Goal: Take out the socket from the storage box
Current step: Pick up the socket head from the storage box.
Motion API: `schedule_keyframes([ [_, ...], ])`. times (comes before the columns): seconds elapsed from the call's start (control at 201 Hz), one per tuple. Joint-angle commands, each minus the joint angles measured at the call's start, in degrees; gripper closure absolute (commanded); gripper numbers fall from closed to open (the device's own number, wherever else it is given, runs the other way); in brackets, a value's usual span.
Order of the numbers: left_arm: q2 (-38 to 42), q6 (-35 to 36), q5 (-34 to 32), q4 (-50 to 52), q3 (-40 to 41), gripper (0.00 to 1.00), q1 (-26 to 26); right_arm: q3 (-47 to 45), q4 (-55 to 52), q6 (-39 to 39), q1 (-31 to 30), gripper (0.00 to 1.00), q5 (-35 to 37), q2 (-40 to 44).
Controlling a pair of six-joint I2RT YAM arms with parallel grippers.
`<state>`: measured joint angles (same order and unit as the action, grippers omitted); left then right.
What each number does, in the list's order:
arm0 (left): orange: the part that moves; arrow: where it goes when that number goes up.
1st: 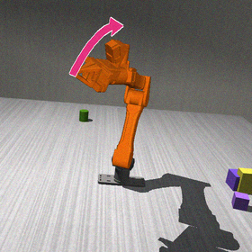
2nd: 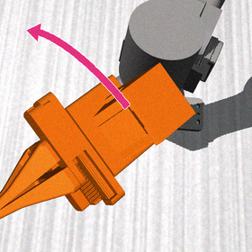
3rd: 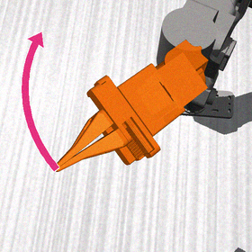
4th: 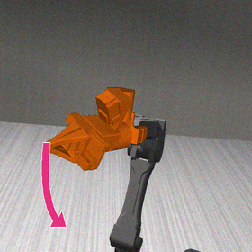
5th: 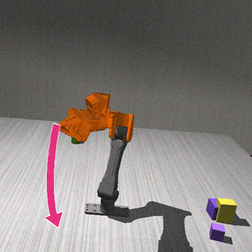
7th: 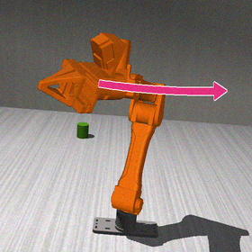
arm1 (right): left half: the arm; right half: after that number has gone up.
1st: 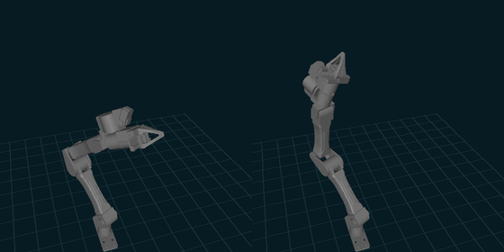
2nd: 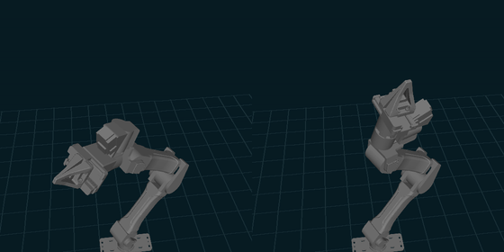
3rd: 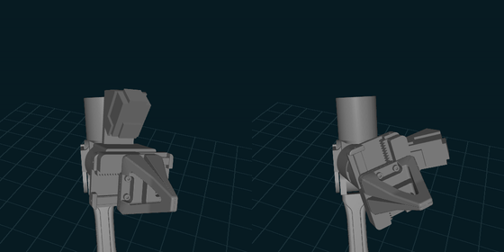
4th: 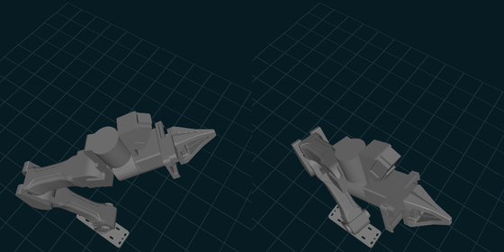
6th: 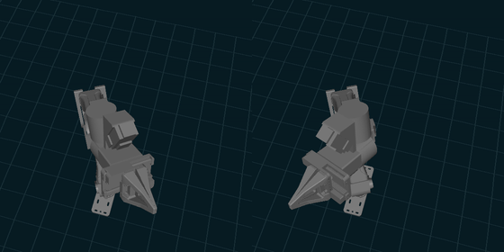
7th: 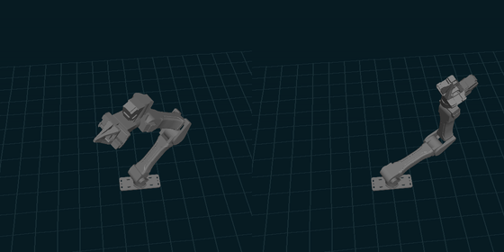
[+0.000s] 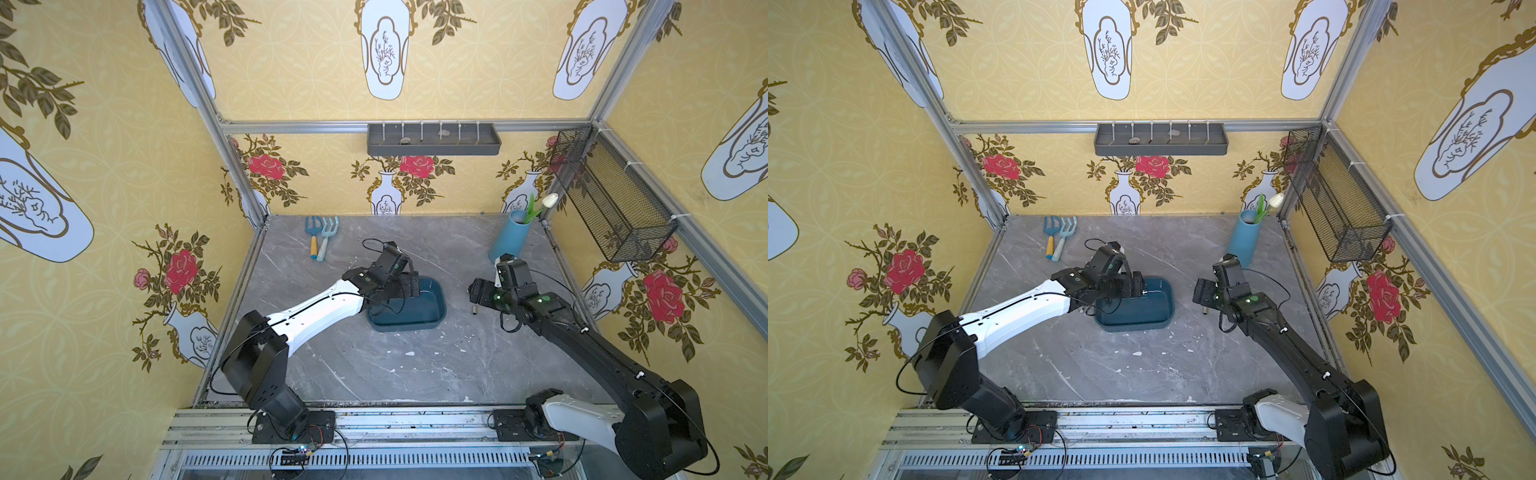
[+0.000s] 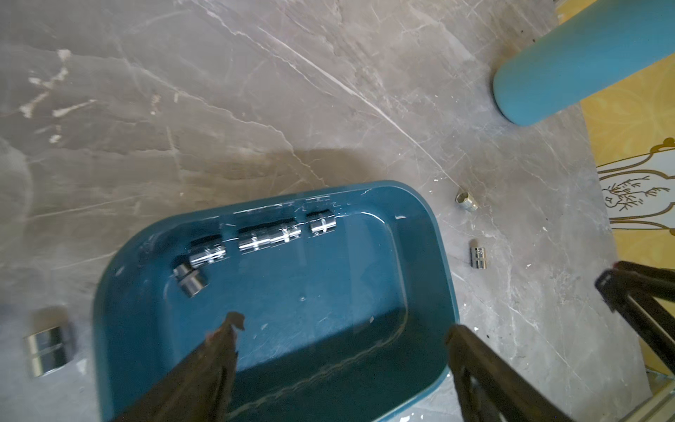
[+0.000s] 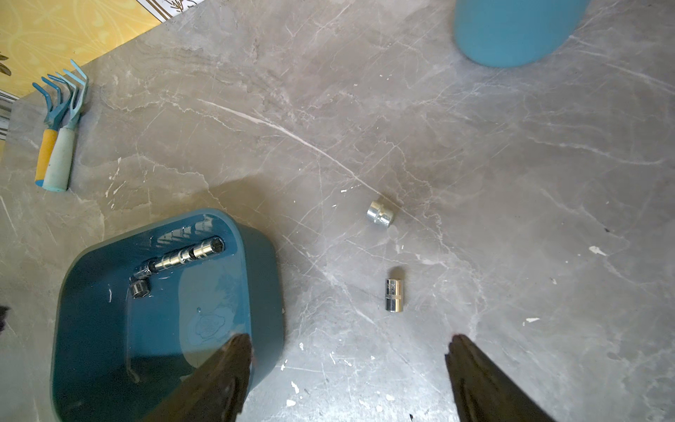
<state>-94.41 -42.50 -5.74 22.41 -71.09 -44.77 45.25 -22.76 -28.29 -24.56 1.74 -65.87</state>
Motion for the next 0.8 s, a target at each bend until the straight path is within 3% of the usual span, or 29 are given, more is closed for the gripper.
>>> schedule_keyframes([
  [0.0, -4.3, -1.5, -1.5, -1.6, -2.5, 0.08, -1.1, -0.5, -0.7, -0.3, 0.0, 0.12, -0.5, 0.9],
  [0.134, -9.4, -1.8, -2.5, -2.1, -5.0, 0.13, -1.8, -1.1, -0.4, -0.5, 0.0, 0.12, -0.9, 1.8],
  [0.383, -16.0, -2.6, -3.9, -3.8, -6.8, 0.30, -2.3, -1.6, -0.8, -0.5, 0.1, 0.11, -1.3, 2.1],
  [0.792, -21.2, -2.8, -6.9, -4.9, -8.0, 0.41, -2.8, -2.6, -0.9, -0.4, 0.1, 0.11, -1.1, 3.3],
])
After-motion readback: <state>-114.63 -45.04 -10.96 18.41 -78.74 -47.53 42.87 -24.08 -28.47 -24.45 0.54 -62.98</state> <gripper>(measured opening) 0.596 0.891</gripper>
